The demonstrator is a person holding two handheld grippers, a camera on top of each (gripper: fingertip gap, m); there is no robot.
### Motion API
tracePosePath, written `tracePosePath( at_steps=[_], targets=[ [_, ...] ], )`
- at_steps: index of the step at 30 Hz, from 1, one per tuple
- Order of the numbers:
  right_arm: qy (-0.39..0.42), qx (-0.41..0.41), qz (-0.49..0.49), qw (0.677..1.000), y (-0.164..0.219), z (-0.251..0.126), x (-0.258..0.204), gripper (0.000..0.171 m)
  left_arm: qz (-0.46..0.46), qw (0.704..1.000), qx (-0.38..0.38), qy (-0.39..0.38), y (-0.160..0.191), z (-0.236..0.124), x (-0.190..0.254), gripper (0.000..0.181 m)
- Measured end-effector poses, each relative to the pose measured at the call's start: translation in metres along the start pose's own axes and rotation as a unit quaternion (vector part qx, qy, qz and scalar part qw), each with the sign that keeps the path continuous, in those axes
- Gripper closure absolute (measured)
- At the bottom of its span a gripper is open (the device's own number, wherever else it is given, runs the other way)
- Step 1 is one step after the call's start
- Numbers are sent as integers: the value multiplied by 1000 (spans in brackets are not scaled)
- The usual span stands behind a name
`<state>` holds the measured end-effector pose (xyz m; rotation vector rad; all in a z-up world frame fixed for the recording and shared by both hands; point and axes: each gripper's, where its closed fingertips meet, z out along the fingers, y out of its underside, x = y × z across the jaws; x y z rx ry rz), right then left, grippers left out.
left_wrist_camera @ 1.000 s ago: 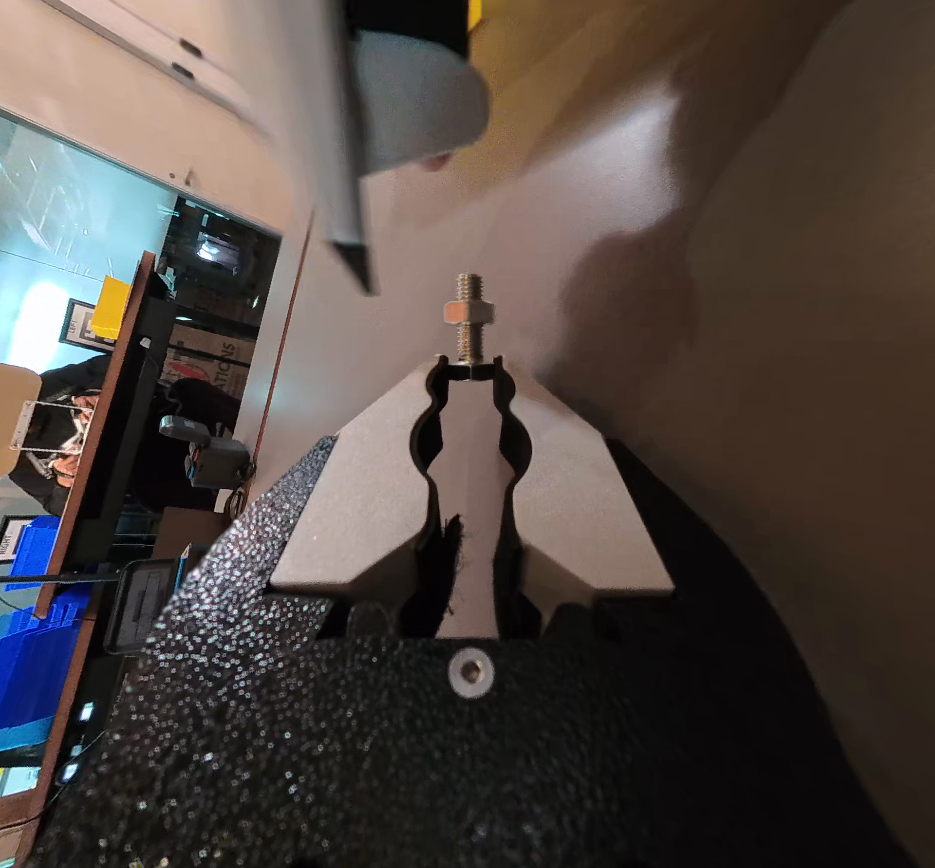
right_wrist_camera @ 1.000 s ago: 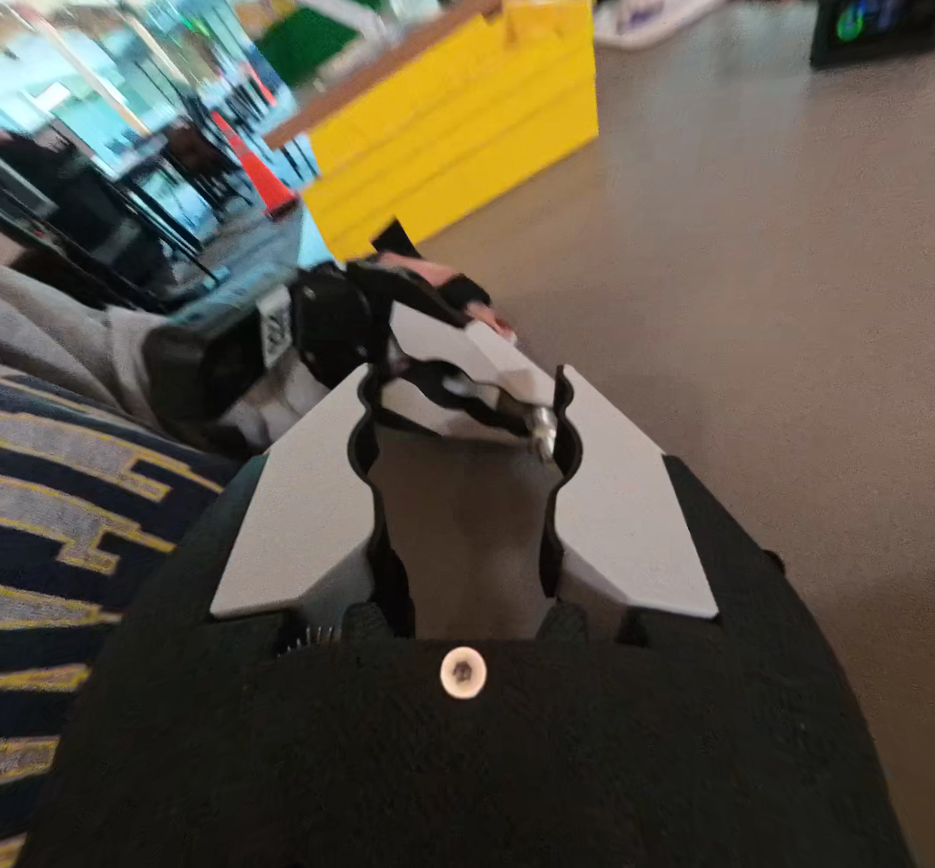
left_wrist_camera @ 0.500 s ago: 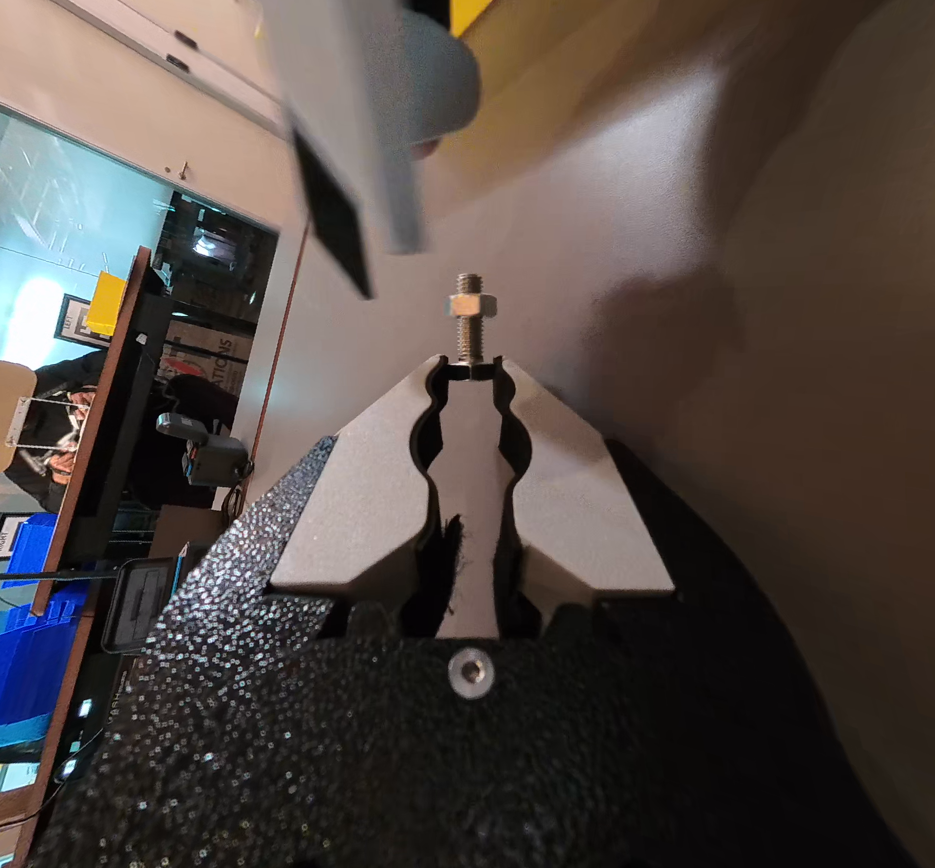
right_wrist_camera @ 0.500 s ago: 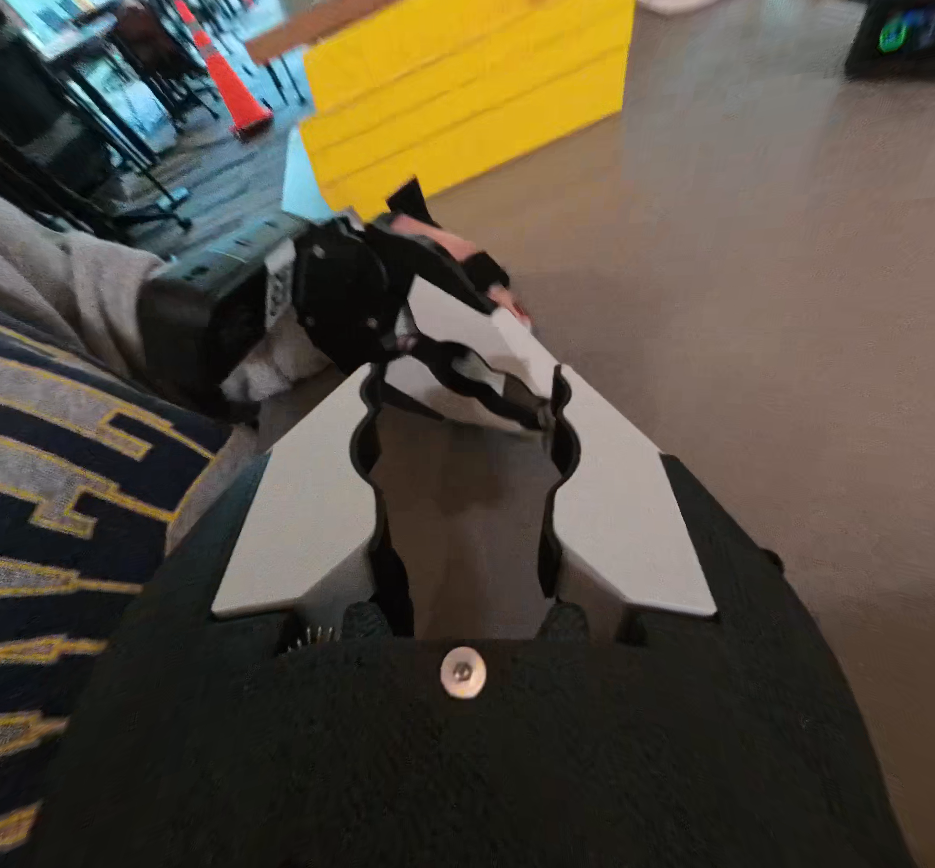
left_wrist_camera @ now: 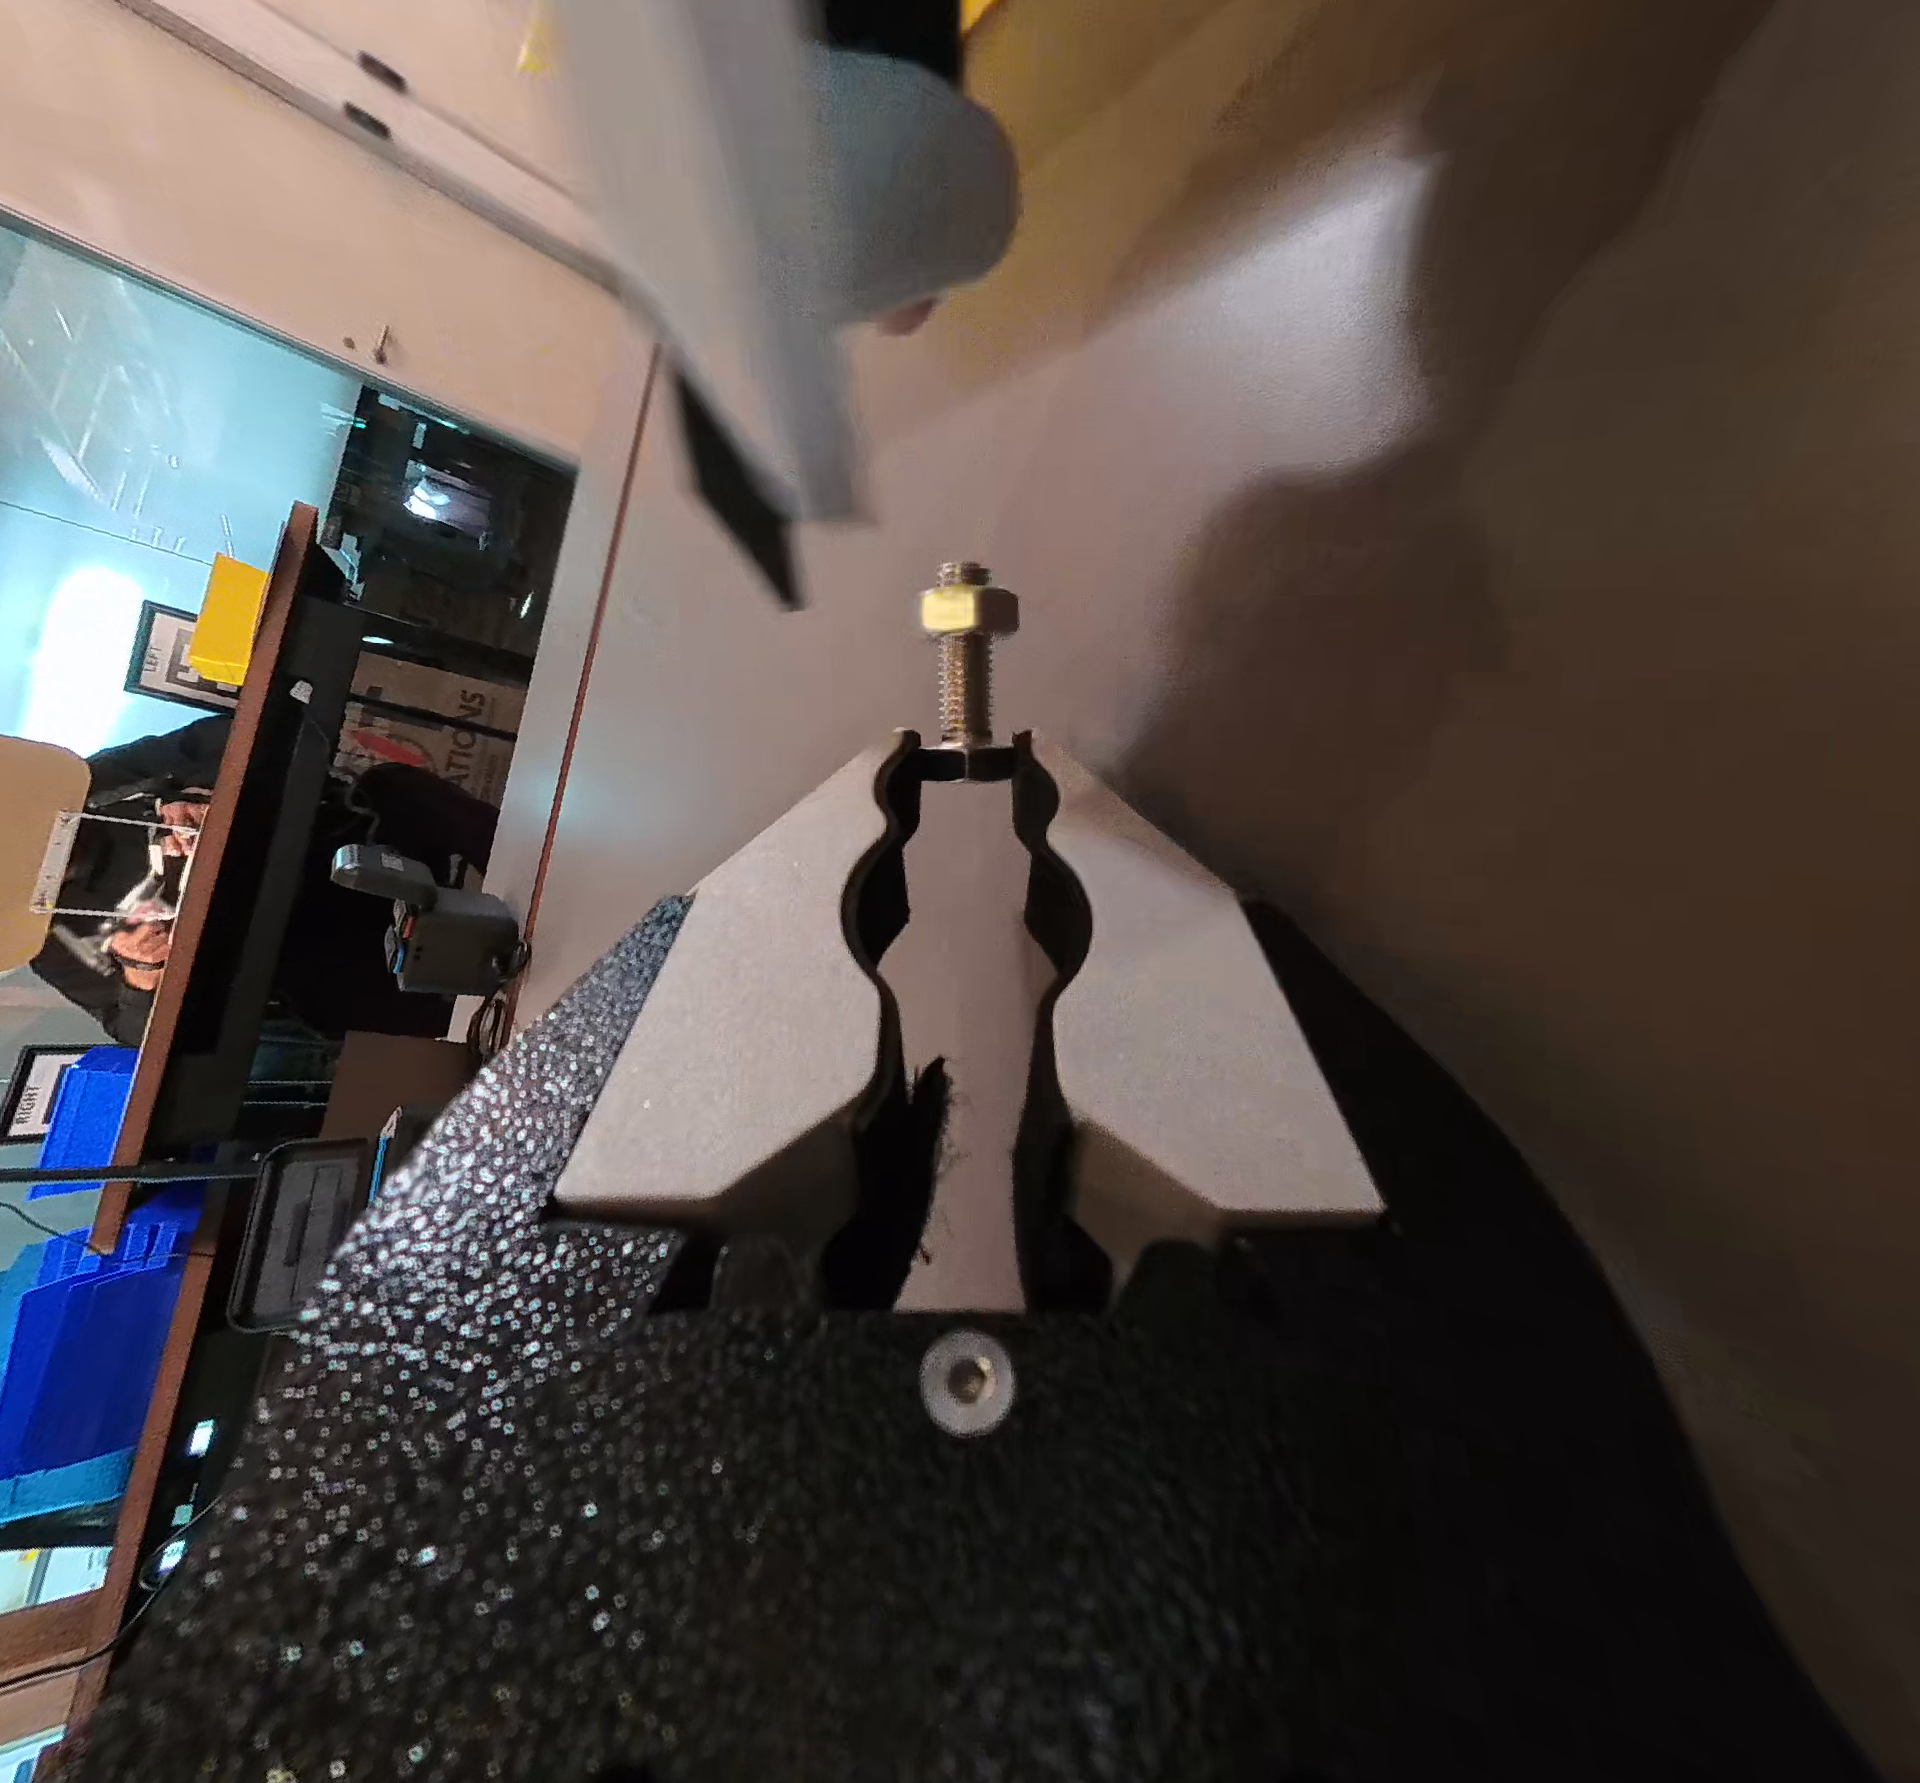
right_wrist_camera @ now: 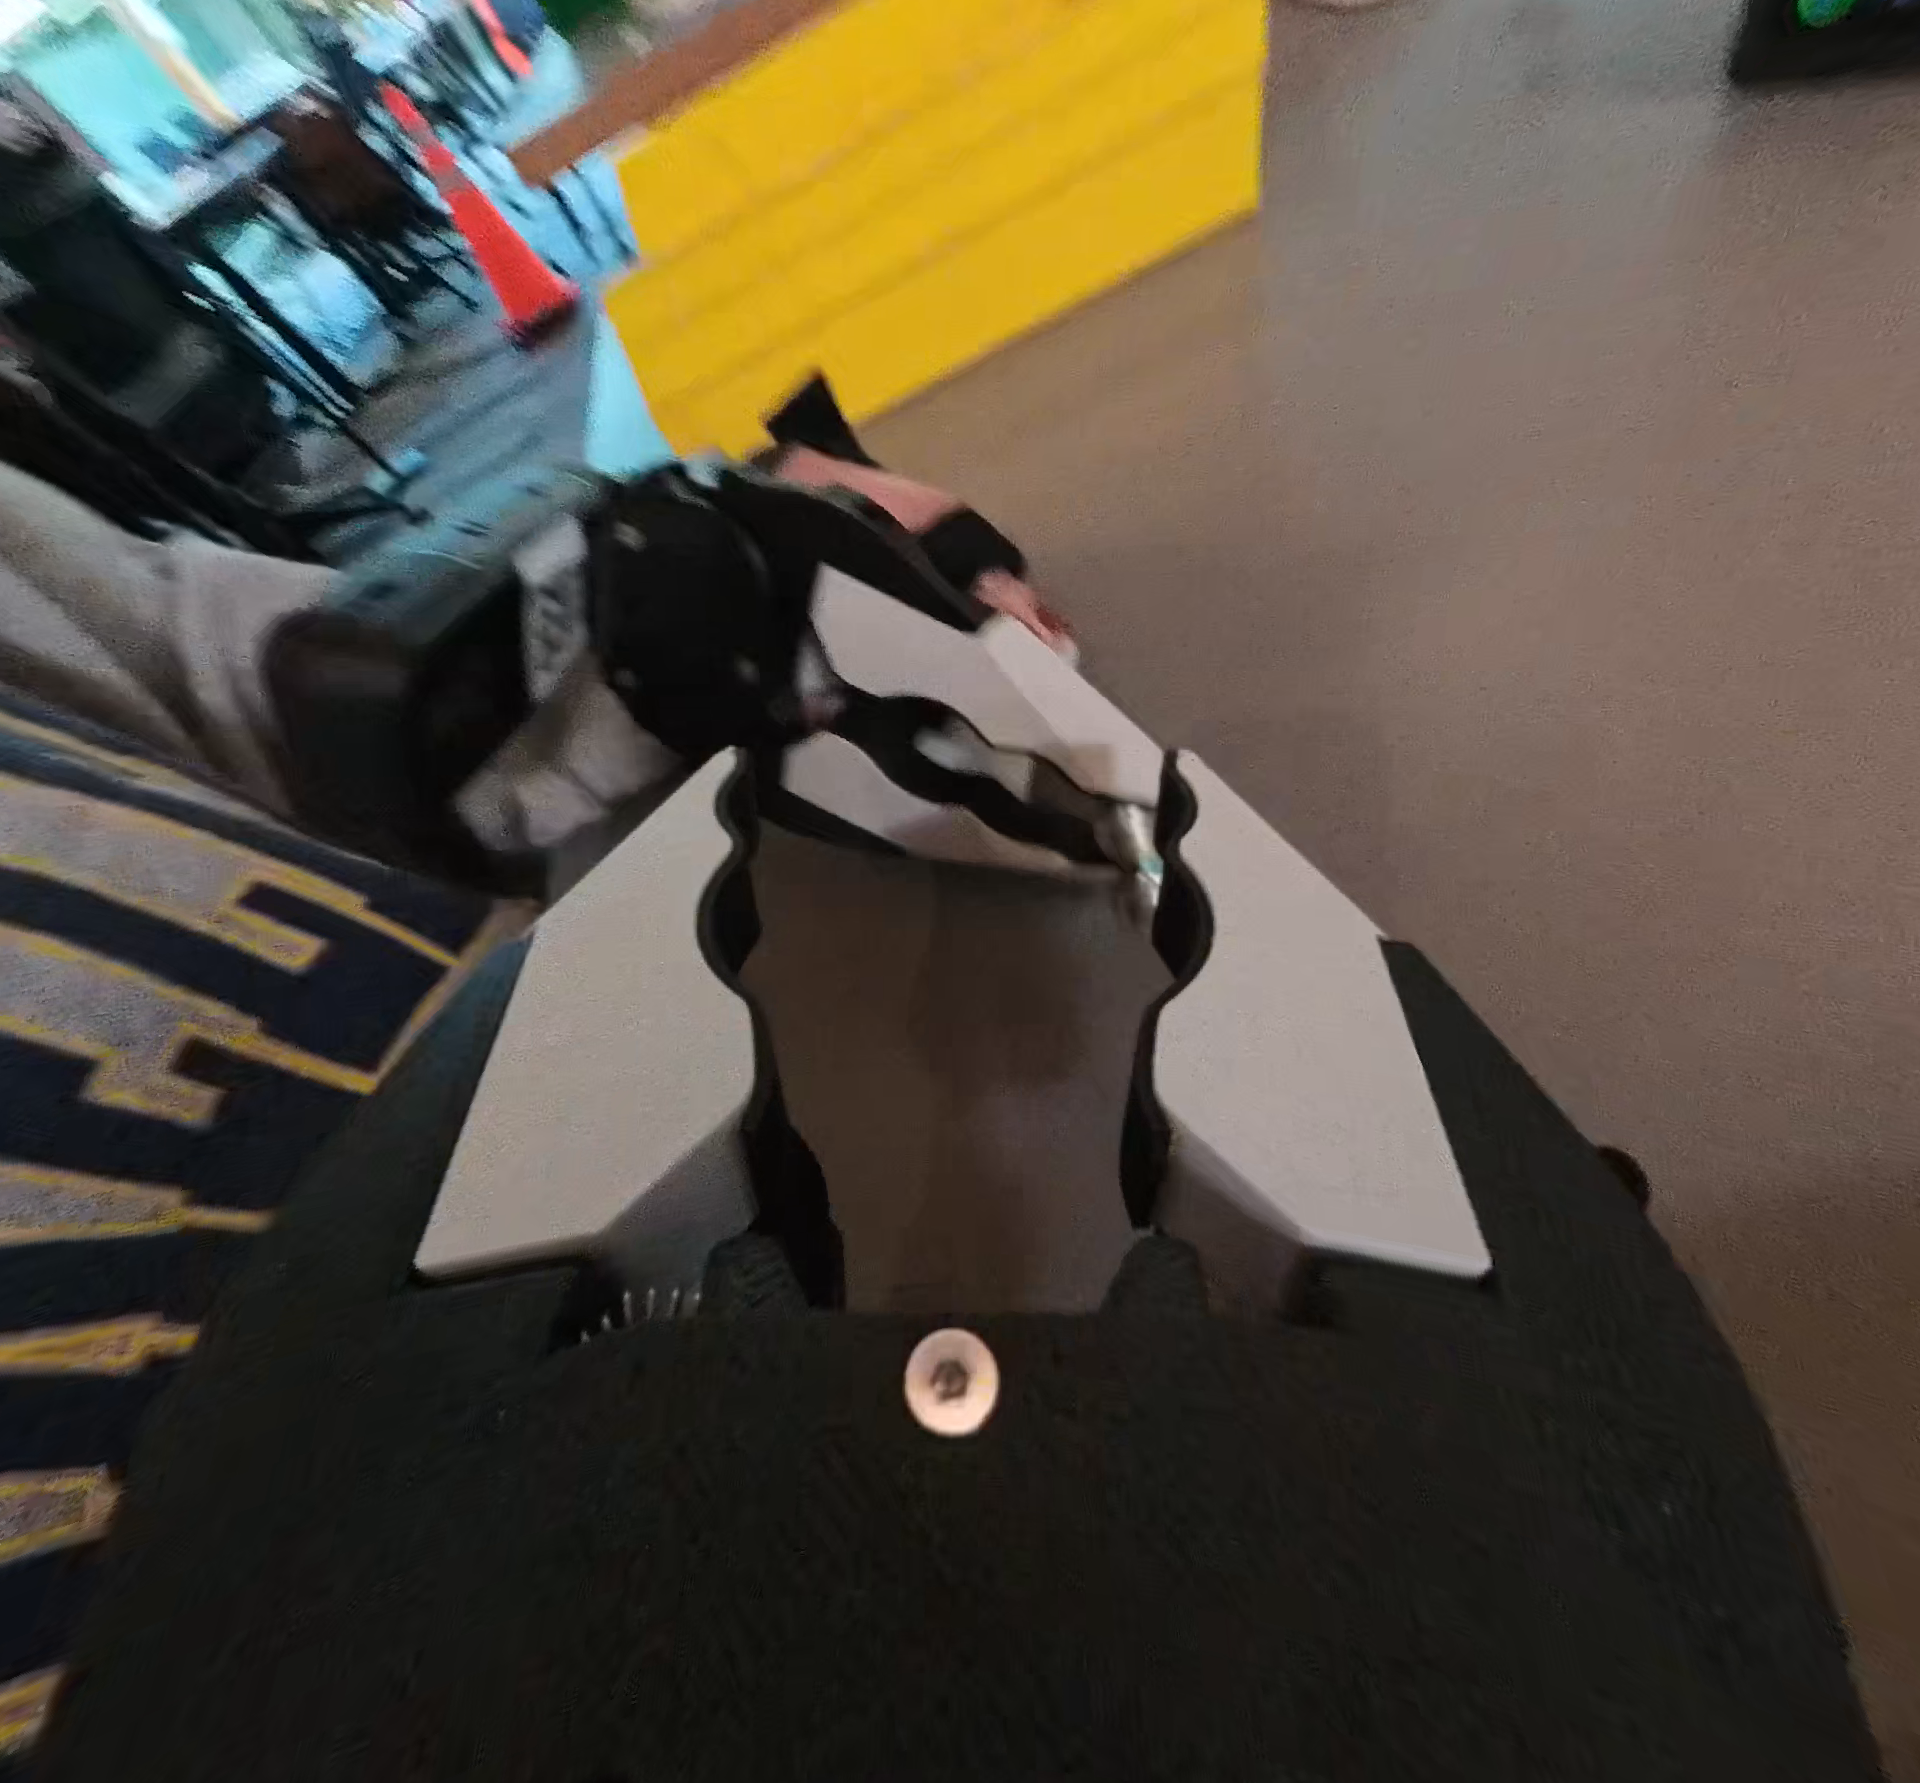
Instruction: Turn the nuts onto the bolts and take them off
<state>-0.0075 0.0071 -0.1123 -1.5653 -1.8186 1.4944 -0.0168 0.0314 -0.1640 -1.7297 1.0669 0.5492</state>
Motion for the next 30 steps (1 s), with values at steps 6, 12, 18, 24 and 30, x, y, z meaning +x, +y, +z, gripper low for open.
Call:
tracePosePath(
  at_steps=[6, 12, 18, 24, 30],
  targets=[
    [-1, -88, 98, 991, 42, 11, 12, 93, 4, 1000, -2, 0, 0, 0, -1, 165],
    [-45, 5, 26, 999, 2, 12, -7, 97, 3, 1000, -2, -1, 0, 1, -1, 165],
    [28, -32, 34, 999, 11, 0, 15, 93, 0, 1000, -1, -2, 0, 1, -2, 165],
    [-18, -81, 118, 989, 38, 11, 7, 95, 3, 1000, -2, -1, 0, 2, -3, 165],
    [-114, 84, 5, 990, -28, -6, -36, 99, 3, 1000, -4, 0, 1, 2, -3, 165]
  ],
)
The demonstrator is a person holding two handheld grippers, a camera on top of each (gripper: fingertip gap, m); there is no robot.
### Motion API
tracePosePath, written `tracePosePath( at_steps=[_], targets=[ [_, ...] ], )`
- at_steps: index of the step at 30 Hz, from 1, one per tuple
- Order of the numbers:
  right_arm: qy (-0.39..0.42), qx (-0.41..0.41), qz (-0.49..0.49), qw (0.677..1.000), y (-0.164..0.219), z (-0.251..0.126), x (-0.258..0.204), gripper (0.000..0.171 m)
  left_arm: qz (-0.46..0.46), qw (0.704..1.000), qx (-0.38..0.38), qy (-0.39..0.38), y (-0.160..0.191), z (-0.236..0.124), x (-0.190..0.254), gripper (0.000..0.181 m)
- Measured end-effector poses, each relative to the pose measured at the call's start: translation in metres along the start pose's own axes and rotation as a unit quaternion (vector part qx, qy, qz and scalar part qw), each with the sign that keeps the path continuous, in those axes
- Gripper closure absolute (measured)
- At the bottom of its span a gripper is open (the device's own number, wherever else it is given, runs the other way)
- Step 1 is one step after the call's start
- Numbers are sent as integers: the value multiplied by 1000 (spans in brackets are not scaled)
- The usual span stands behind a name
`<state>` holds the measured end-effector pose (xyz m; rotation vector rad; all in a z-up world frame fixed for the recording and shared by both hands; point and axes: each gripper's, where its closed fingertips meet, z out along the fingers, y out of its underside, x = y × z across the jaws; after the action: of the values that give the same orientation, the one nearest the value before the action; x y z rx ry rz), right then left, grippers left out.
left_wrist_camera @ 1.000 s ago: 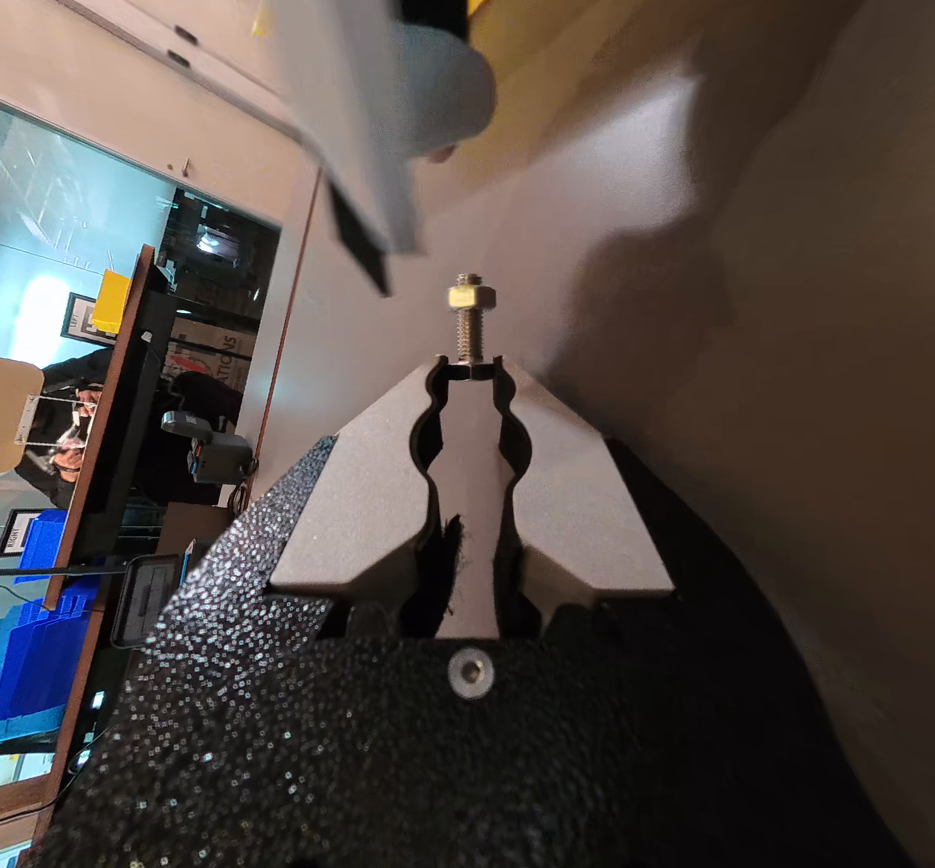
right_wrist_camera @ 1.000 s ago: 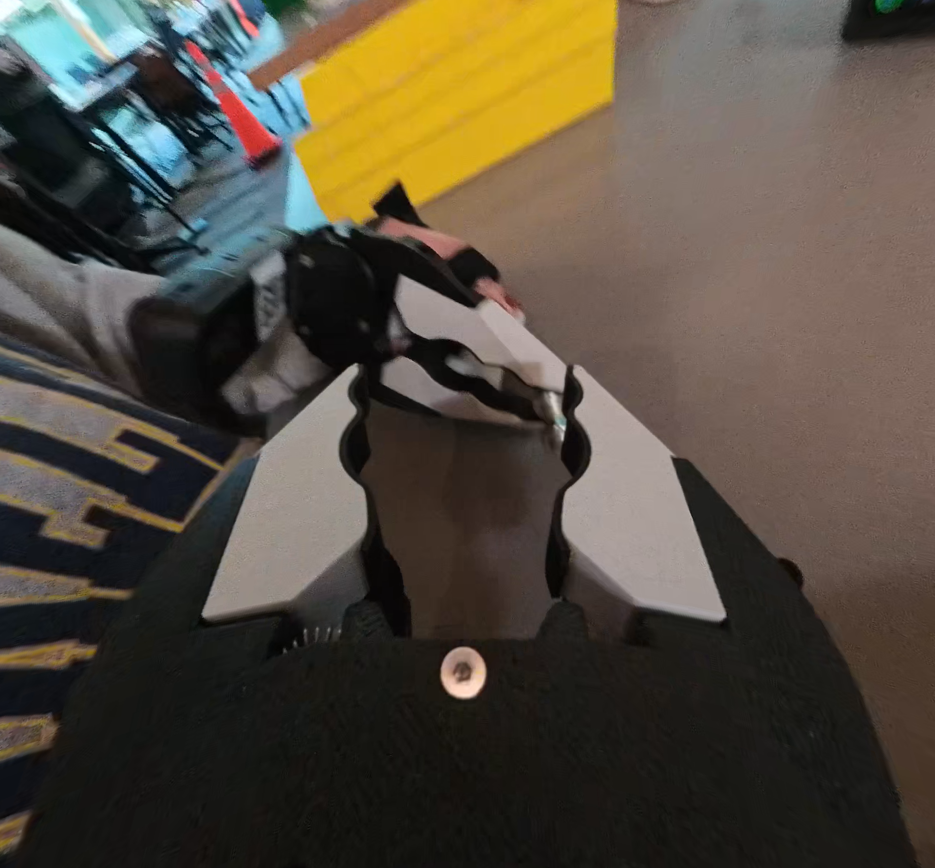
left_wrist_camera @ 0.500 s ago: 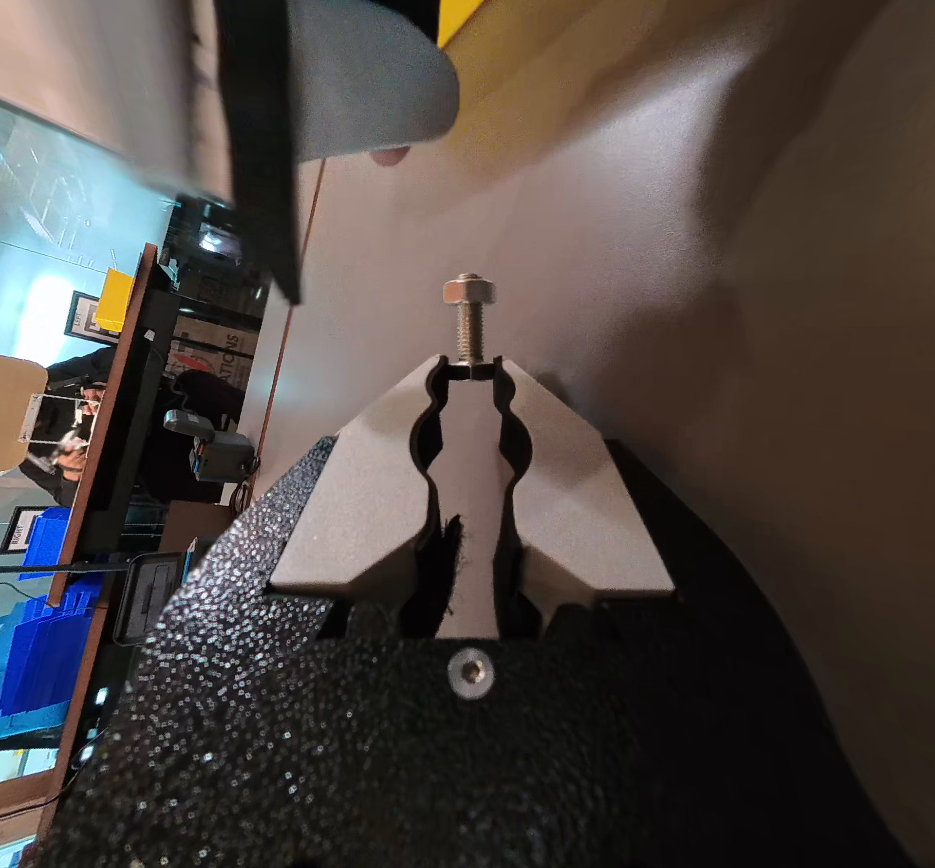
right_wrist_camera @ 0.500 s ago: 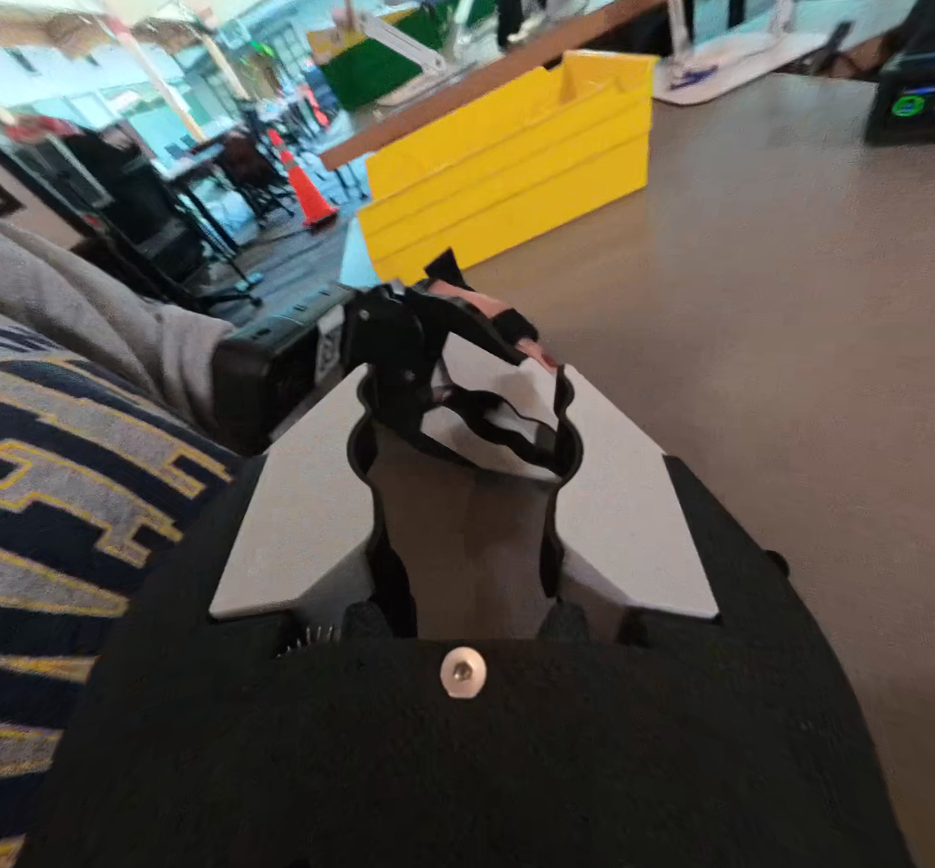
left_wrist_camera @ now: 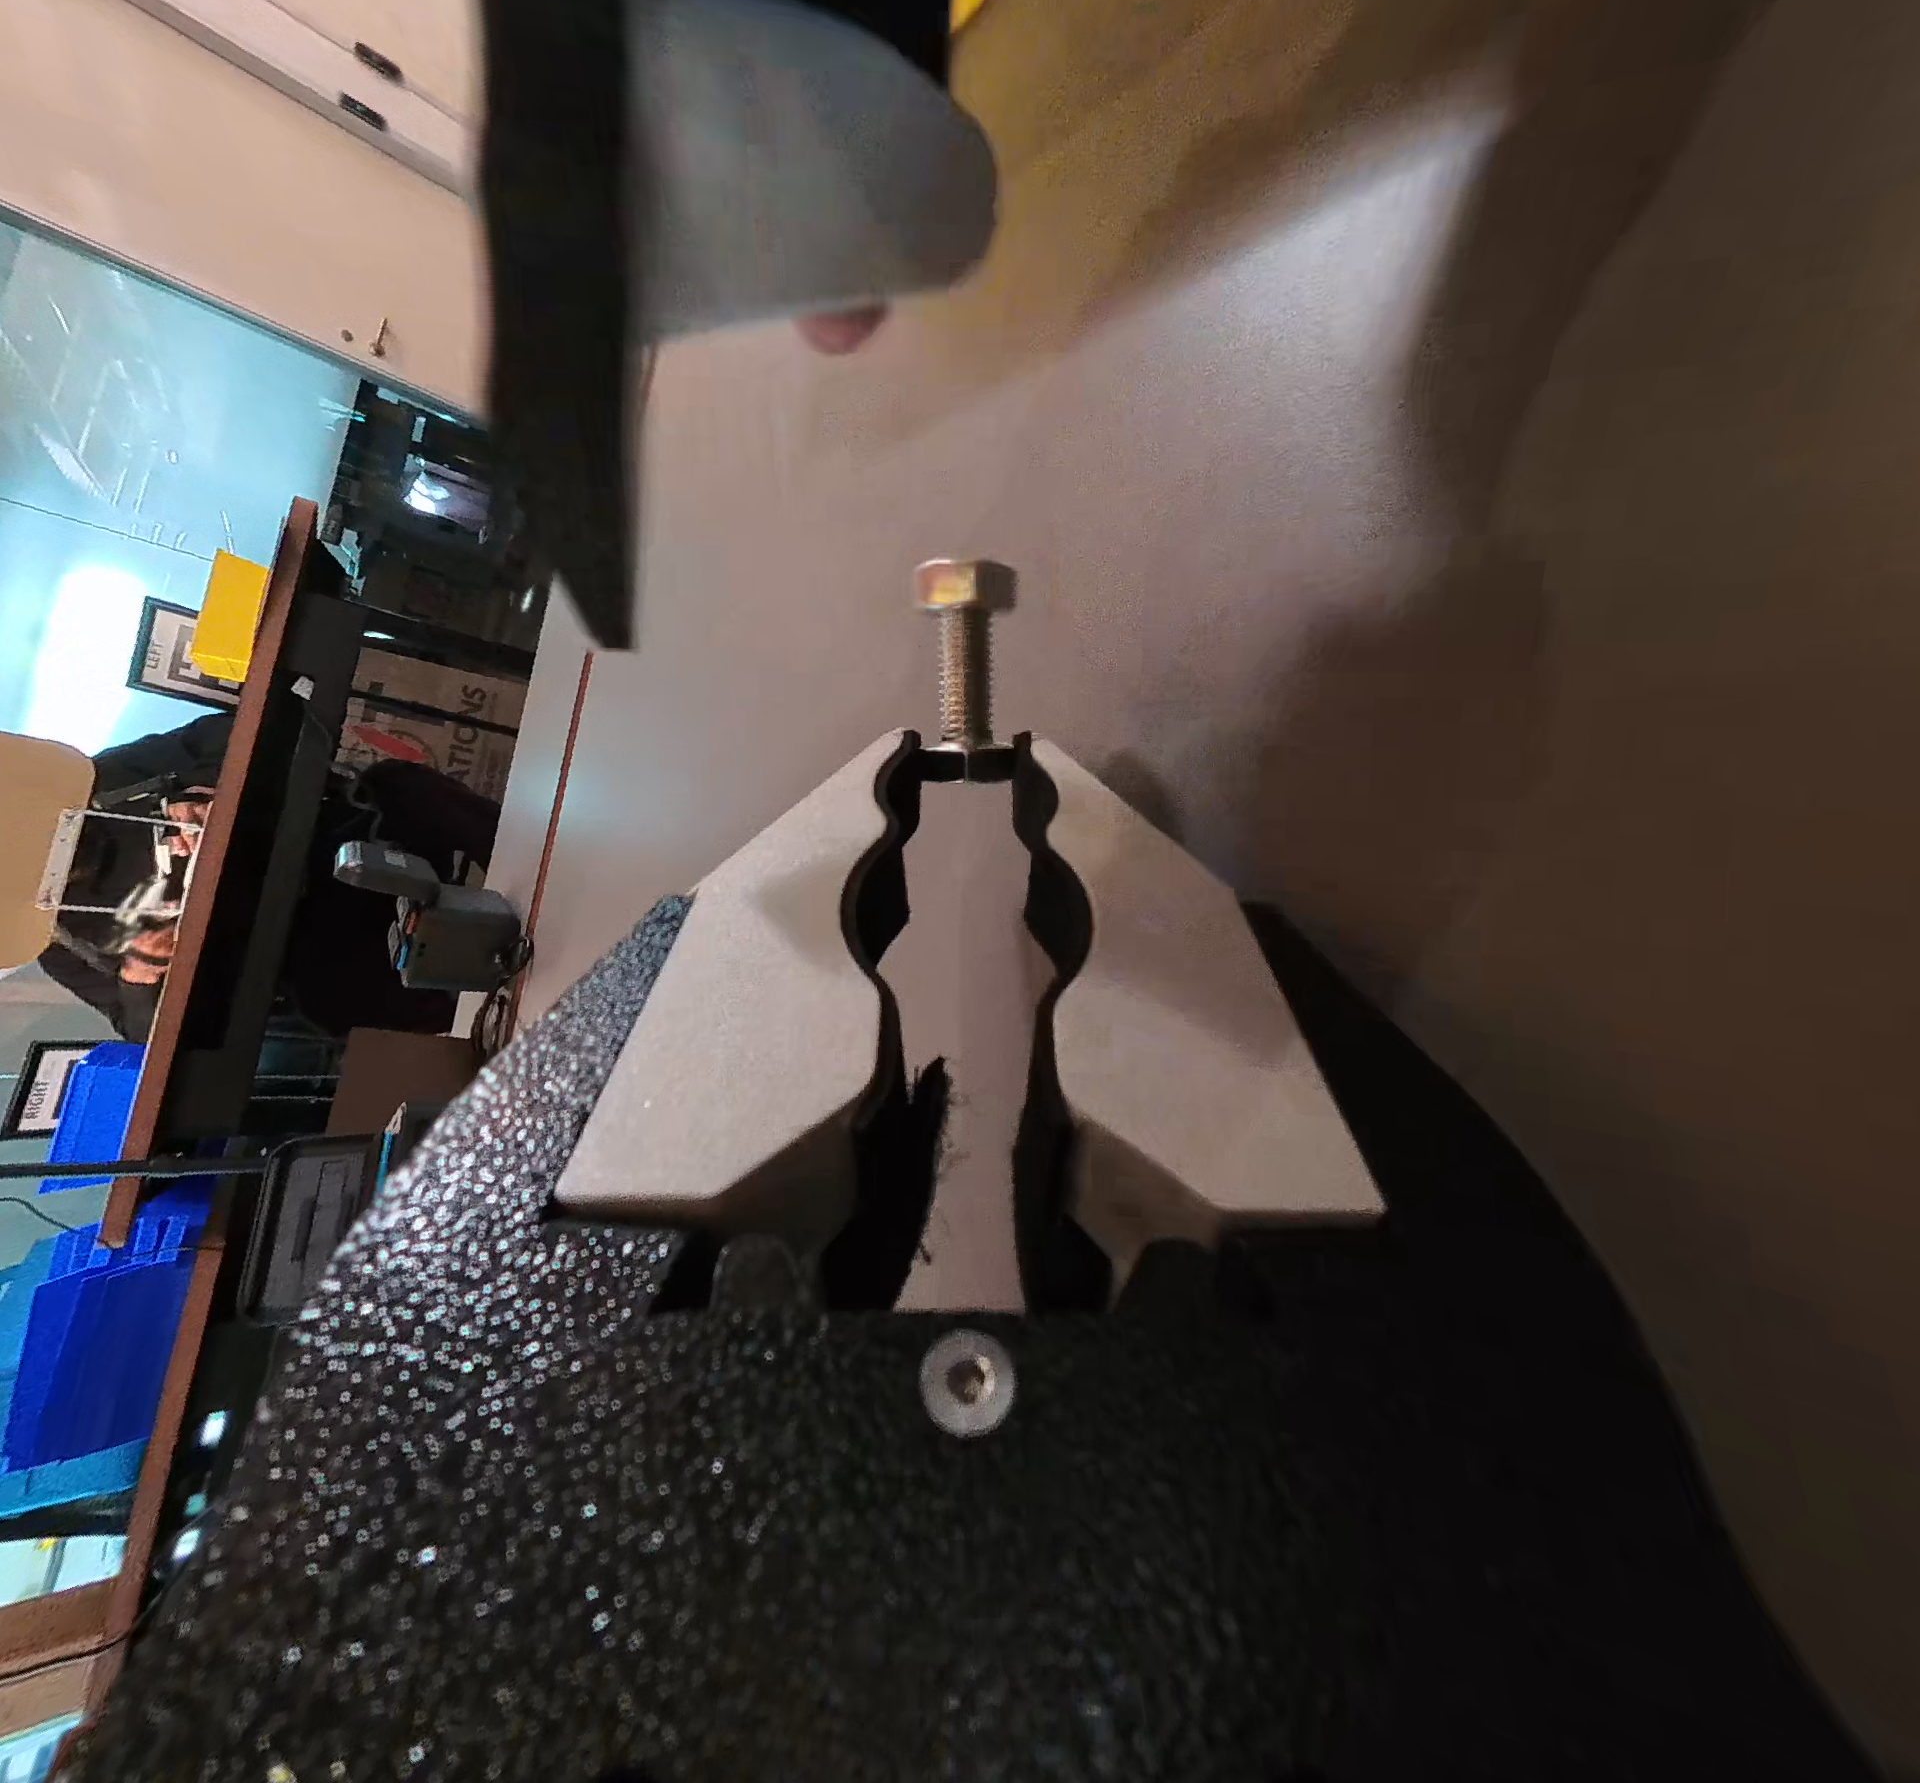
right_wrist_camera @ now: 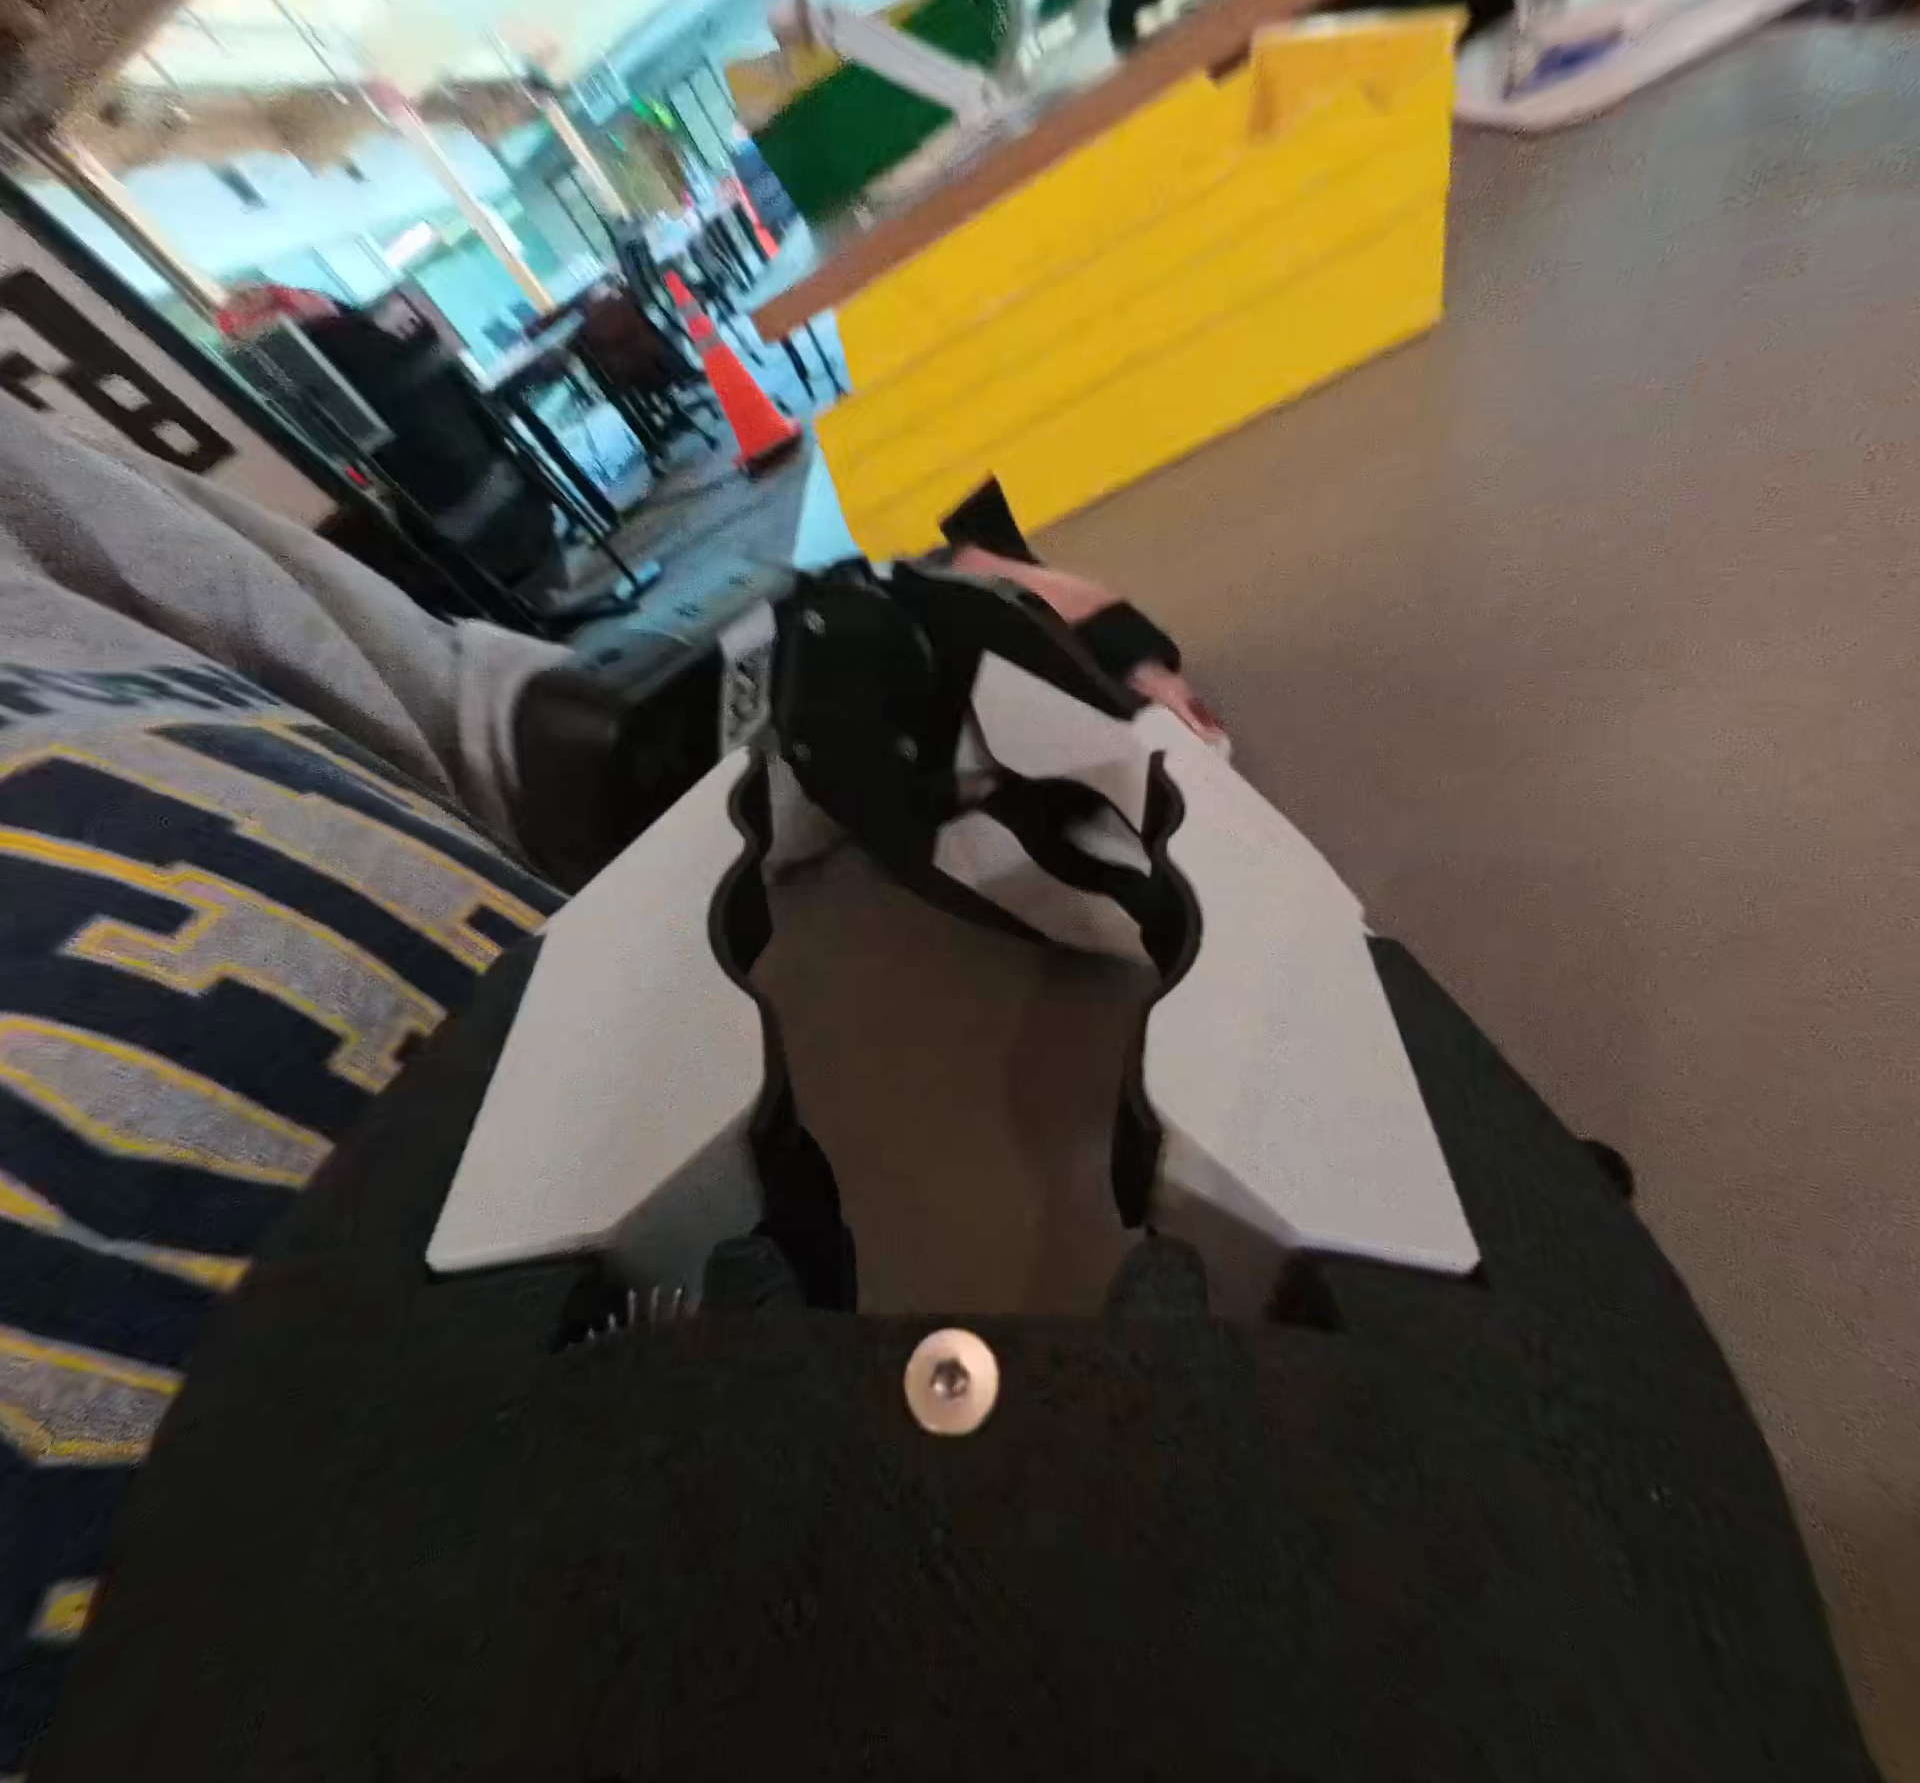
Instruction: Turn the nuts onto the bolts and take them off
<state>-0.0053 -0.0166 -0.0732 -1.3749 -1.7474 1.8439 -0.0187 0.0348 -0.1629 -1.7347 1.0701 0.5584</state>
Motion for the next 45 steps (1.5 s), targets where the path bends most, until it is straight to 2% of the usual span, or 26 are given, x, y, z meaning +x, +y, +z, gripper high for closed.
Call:
tracePosePath(
  at_steps=[1, 4, 7, 11, 13, 15, 17, 19, 20, 21, 22, 25, 28, 32, 33, 35, 37, 39, 40, 42, 45],
  targets=[
    [16, -10, -4, 1000, 1, -1, 2, 99, 2, 1000, 1, -2, 0, 0, 0, 165],
    [107, -114, 32, 987, 38, -6, 34, 92, 0, 1000, 2, 0, 0, 0, 0, 165],
    [122, -90, 98, 984, 39, -12, 40, 97, 21, 1000, -4, -4, 0, 1, 1, 165],
    [147, -76, 88, 982, 38, -16, 47, 96, 0, 1000, -3, -4, 1, 1, -1, 165],
    [162, -103, 111, 975, 49, -18, 53, 96, 6, 1000, -4, -6, 1, 1, 0, 165],
    [147, -141, 149, 968, 66, -14, 51, 97, 5, 1000, -4, -6, 1, 1, 0, 165],
    [117, -136, 160, 971, 64, -7, 45, 101, 5, 1000, -5, -5, 2, 2, 0, 165],
    [110, -115, 102, 982, 51, -3, 44, 89, -2, 1000, -5, -8, 3, 1, -2, 165],
    [90, -75, 57, 991, 35, -2, 37, 87, -3, 1000, 0, -6, 3, 1, -1, 165],
    [57, -27, 35, 997, 17, -3, 24, 101, -3, 1000, -4, -6, 3, 2, -1, 165],
    [60, -2, 45, 997, 8, -7, 23, 102, 0, 1000, -7, -6, 3, 2, -1, 165],
    [149, -75, 89, 982, 40, -19, 53, 102, -2, 1000, -5, -8, 3, 2, -1, 165],
    [147, -85, 152, 974, 53, -17, 58, 112, 1, 1000, -4, -9, 3, 2, -1, 165],
    [159, -93, 161, 969, 55, -13, 65, 137, 8, 1000, -4, -16, 3, 1, -1, 165],
    [166, -100, 145, 970, 54, -16, 68, 149, 9, 1000, 0, -16, 3, 1, -1, 165],
    [165, -124, 77, 975, 53, -17, 65, 155, -8, 1000, 19, 3, -1, -2, 1, 165],
    [176, -160, -53, 970, 49, -18, 60, 155, -20, 998, 48, 19, -10, -8, -1, 165],
    [186, -187, -214, 941, 38, -24, 47, 155, -79, 991, 86, 57, -24, -16, -5, 165],
    [185, -195, -299, 916, 32, -26, 39, 155, -122, 982, 112, 91, -32, -22, -6, 165],
    [179, -207, -453, 848, 22, -30, 22, 155, -214, 945, 162, 187, -50, -38, -10, 165],
    [188, -217, -616, 733, 6, -36, 7, 155, -336, 849, 232, 336, -72, -63, -23, 165]
  ],
)
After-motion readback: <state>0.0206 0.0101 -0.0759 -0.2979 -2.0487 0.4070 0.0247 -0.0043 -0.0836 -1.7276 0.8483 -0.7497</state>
